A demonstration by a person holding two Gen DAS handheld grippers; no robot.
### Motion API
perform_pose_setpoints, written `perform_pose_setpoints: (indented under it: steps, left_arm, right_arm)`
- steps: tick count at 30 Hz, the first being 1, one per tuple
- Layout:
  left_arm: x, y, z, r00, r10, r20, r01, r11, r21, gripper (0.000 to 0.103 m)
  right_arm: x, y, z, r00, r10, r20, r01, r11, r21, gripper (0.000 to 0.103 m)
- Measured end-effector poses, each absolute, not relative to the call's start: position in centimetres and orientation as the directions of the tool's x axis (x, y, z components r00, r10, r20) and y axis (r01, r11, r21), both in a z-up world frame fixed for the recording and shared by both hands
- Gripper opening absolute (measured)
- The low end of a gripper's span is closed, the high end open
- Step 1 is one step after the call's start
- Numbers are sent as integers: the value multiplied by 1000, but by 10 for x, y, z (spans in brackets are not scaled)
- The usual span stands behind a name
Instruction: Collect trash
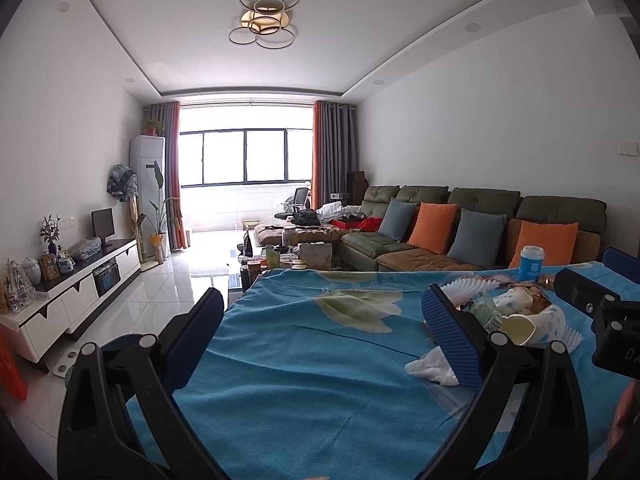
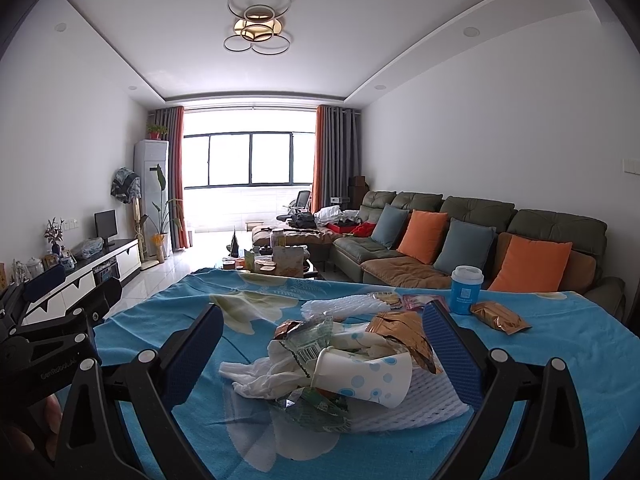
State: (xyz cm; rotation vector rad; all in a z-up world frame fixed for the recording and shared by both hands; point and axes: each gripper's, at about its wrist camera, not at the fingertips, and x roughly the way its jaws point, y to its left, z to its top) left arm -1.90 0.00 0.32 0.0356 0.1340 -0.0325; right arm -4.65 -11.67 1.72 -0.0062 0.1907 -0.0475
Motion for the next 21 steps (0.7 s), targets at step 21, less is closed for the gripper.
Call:
perform_pose_setpoints:
  steps: [21]
  left_arm:
    - [57,-74,-48,768,-358,-531,446,894,43,84]
  right_arm:
    - [-7,-176,-19,889,38,-455,36,988,152,96]
